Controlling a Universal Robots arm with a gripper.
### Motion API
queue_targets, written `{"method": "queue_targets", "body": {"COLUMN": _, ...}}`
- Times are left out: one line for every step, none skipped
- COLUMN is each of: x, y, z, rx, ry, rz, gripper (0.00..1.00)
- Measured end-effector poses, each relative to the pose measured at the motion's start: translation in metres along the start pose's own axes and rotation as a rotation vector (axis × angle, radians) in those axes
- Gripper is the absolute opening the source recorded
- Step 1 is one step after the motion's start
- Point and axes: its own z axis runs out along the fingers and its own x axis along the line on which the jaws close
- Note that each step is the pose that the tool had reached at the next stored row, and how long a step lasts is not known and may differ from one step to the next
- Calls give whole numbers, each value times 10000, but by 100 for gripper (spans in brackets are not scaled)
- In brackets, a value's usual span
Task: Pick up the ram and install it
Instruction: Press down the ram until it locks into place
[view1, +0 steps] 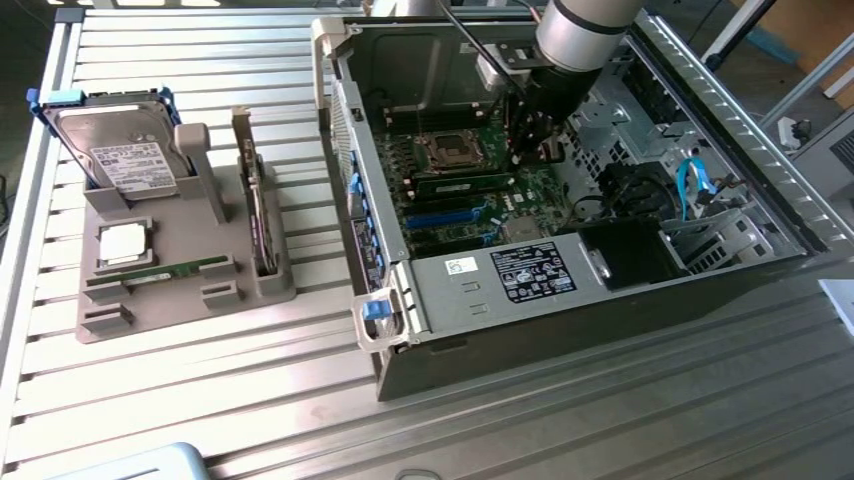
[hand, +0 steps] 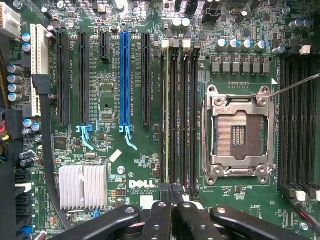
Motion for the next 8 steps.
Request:
{"method": "queue_targets", "body": {"x": 0, "y": 0, "z": 0, "rx": 0, "ry": 0, "rz": -1, "gripper": 10}}
{"method": "queue_targets", "body": {"x": 1, "y": 10, "z": -1, "rx": 0, "ry": 2, "rz": -1, "gripper": 10}}
{"method": "queue_targets", "body": {"x": 1, "y": 30, "z": -1, "rx": 7, "ry": 3, "rz": -2, "gripper": 10}}
{"method": "queue_targets", "body": {"x": 3, "y": 59, "z": 0, "rx": 23, "ry": 2, "rz": -2, "gripper": 10}}
{"method": "queue_targets", "body": {"x": 5, "y": 92, "z": -1, "rx": 45, "ry": 4, "rz": -2, "gripper": 10}}
{"method": "queue_targets", "body": {"x": 7, "y": 118, "z": -1, "rx": 62, "ry": 3, "rz": -1, "gripper": 10}}
{"method": "queue_targets", "body": {"x": 10, "y": 154, "z": 0, "rx": 88, "ry": 2, "rz": -4, "gripper": 10}}
{"method": "queue_targets", "body": {"x": 11, "y": 189, "z": 1, "rx": 114, "ry": -1, "rz": -5, "gripper": 10}}
